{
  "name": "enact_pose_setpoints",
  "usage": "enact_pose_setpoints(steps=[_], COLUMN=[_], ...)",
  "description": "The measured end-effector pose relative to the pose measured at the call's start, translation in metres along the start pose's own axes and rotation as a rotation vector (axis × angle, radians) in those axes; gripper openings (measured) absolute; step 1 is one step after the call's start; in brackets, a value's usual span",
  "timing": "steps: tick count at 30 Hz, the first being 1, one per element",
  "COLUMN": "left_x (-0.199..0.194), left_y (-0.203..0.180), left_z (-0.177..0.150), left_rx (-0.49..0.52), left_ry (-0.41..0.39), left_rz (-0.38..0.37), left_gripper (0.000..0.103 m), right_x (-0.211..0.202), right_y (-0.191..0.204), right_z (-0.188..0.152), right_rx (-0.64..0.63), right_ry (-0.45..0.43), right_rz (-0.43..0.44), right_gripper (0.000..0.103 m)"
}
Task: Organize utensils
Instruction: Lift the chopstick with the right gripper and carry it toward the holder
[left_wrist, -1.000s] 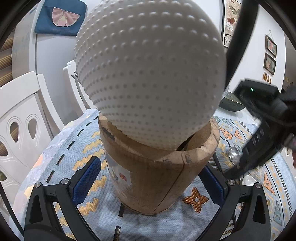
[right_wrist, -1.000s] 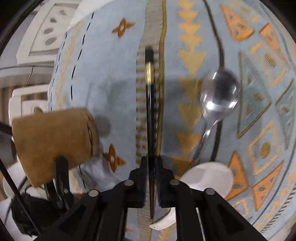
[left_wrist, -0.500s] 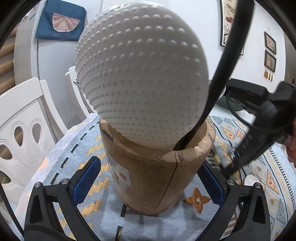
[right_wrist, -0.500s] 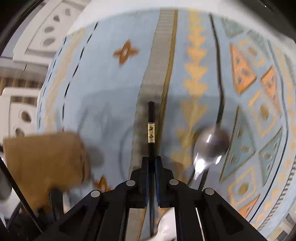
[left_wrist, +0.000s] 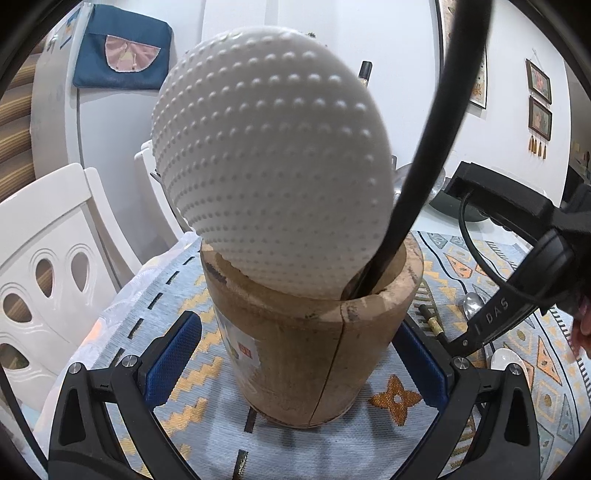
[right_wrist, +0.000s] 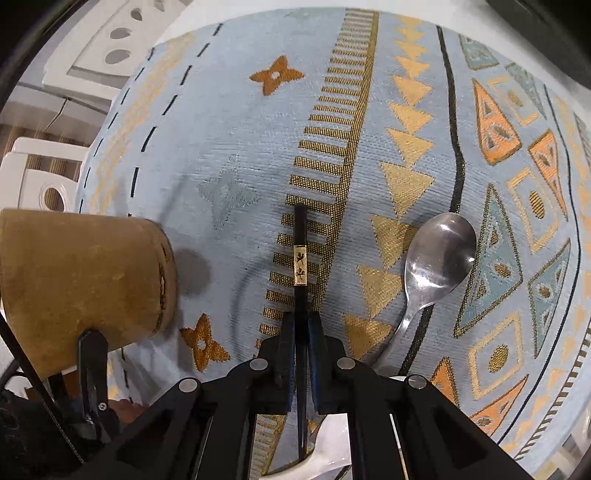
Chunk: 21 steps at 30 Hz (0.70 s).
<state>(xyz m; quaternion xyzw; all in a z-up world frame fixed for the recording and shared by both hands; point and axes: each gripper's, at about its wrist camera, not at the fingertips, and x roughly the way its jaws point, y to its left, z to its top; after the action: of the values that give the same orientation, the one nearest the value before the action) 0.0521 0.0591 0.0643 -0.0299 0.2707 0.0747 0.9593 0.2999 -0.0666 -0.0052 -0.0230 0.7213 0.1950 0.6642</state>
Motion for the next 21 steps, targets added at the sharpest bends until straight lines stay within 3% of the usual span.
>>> enact_pose_setpoints(steps=[5, 10, 15, 21], left_x=[-0.002, -0.003, -0.003, -0.006], left_y=[-0.002, -0.002, -0.001, -0.002], left_z=[0.001, 0.001, 0.001, 0.0], left_rx=[0.006, 0.01, 0.015, 0.022], left_ry=[-0.006, -0.006, -0.009, -0.025], left_rz=[0.008, 0.01, 0.013, 0.023], left_gripper=[0.103, 0.103, 0.103, 0.103], right_x=[-0.007, -0.017, -0.048, -0.085], right_y=[0.013, -0.004, 0.007, 0.026], right_z=[-0.022, -0.043, -0.063, -0.085], right_rx=[-0.033, 0.033, -0.035, -0.16], right_ry=[-0.09, -0.136, -0.236, -0.35], right_rz=[-0.023, 0.169, 0.241, 0.238], right_gripper=[0.006, 0.006, 0.006, 0.006])
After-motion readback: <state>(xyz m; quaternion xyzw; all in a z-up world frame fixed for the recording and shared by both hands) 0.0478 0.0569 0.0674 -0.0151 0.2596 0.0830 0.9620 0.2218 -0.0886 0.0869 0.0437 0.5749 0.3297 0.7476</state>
